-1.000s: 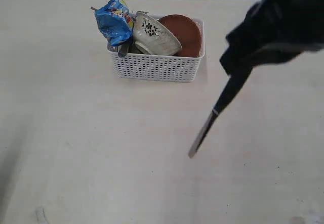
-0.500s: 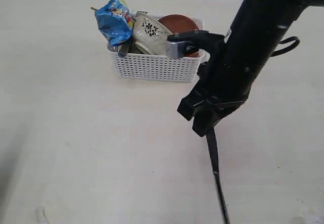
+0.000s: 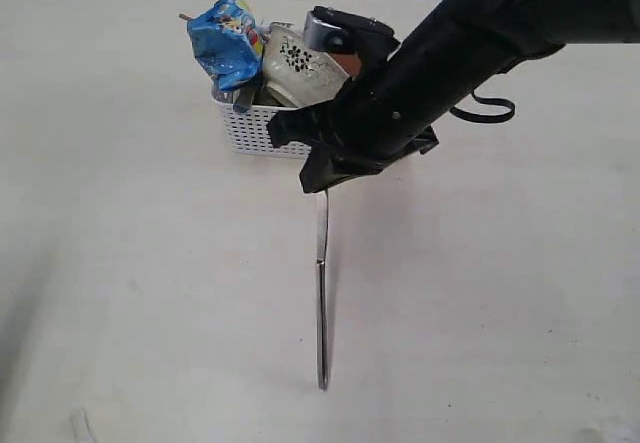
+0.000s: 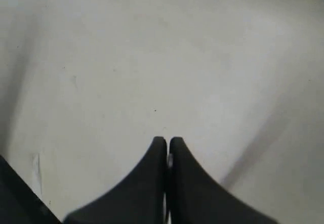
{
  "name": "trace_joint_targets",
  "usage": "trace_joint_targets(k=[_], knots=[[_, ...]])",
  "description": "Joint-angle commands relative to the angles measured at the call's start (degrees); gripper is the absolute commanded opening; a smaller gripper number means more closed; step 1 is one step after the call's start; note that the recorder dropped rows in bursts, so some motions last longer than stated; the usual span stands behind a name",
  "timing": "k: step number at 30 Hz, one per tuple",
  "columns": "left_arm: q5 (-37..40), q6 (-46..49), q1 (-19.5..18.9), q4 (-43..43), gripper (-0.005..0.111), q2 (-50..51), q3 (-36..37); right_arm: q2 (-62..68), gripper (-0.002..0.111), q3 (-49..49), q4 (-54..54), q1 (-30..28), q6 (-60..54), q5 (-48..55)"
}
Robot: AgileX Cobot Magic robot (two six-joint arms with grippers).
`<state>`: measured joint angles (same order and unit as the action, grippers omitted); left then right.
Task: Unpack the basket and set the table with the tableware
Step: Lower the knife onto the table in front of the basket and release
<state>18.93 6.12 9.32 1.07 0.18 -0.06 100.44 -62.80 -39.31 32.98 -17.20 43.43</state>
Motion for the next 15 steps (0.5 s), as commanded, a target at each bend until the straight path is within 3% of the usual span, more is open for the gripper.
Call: trace_joint_targets(k=[1,8,15], knots=[[-0.39,-0.02,0.35,0.23,0.0,-0.18,0.06,3.04,0.0,0.24,-1.96,-0.2,-1.4,-1.76],[-0.39,-0.02,0.35,0.23,0.0,-0.18,0.06,4.58,0.0,0.24,-8.69,-0.2,-2.46,-13.09],[-0.39,0.09,0.35,0.23,0.0,-0.18,0.06,6.52,0.0,0.24,-12.59,-0.09,-4.03,-11.41]])
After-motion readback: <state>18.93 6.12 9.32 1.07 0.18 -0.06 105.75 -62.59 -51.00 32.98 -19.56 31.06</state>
